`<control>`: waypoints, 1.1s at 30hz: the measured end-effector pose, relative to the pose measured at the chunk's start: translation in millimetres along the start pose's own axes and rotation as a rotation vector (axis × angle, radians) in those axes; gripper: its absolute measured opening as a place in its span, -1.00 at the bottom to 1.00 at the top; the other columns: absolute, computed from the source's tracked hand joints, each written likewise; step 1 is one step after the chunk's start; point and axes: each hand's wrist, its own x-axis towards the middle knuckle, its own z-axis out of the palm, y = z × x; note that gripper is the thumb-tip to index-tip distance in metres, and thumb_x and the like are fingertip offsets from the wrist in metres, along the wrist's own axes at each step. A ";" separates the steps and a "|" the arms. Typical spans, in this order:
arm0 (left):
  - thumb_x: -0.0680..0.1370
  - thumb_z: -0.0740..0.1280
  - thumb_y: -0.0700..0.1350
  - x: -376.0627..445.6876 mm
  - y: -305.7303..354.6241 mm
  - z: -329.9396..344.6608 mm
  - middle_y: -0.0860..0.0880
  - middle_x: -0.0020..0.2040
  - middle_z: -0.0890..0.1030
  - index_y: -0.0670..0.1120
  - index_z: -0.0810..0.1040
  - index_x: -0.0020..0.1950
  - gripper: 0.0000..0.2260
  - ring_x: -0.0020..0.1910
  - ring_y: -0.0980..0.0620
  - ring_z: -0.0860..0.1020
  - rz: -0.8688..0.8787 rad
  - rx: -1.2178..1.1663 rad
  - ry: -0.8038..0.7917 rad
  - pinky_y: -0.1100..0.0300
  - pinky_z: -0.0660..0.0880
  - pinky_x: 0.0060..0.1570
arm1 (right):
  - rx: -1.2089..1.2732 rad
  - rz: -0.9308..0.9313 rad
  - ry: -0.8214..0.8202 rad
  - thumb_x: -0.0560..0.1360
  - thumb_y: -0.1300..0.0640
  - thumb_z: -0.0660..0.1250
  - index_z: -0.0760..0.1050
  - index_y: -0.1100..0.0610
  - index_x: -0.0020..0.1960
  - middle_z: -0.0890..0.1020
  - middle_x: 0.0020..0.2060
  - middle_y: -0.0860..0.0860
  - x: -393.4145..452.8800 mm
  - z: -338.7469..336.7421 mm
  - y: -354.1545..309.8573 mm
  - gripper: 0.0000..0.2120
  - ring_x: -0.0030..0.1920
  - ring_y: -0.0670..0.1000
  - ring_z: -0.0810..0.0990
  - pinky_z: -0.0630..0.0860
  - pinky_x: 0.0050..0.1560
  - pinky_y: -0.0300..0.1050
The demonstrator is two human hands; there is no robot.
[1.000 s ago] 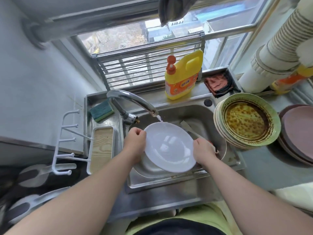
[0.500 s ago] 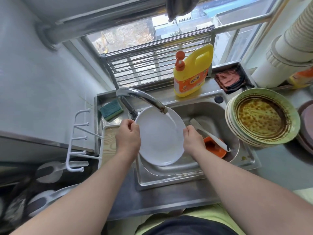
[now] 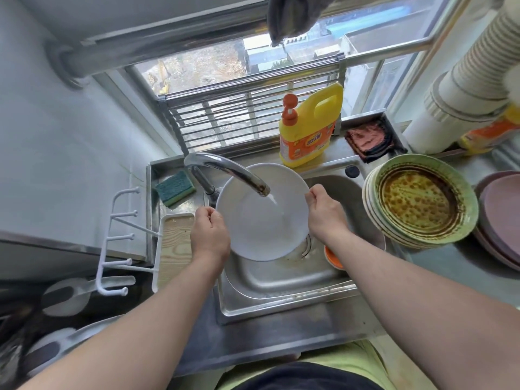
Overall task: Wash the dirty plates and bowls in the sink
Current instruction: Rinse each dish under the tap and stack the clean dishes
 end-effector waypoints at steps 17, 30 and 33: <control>0.76 0.14 0.03 13.0 -18.6 47.5 0.03 -0.16 0.54 -0.10 0.46 0.08 -0.76 -0.07 -0.17 0.54 -0.059 -0.116 0.041 -0.02 0.44 -0.06 | -0.091 -0.090 0.020 0.76 -0.13 0.03 0.37 0.05 0.06 0.56 -0.19 0.04 22.5 -12.4 12.1 -0.70 -0.12 0.21 0.53 0.45 -0.14 0.12; 0.74 0.11 0.13 15.1 -8.5 85.0 0.04 -0.15 0.53 0.05 0.40 -0.05 -0.75 -0.18 0.05 0.50 -0.039 -0.277 0.028 0.09 0.40 -0.20 | -0.057 -0.231 0.168 0.73 -0.07 0.12 0.42 0.09 0.06 0.48 -0.28 -0.06 29.2 -40.4 25.6 -0.75 -0.16 0.20 0.47 0.31 -0.19 0.05; 0.76 0.12 0.07 6.6 -3.1 94.2 0.03 -0.15 0.54 0.01 0.42 -0.02 -0.76 -0.19 0.07 0.49 -0.084 -0.319 0.020 0.10 0.37 -0.20 | -0.083 -0.290 0.228 0.73 -0.06 0.14 0.45 0.10 0.08 0.56 -0.18 0.09 26.0 -50.3 25.0 -0.75 -0.17 0.19 0.47 0.33 -0.21 0.06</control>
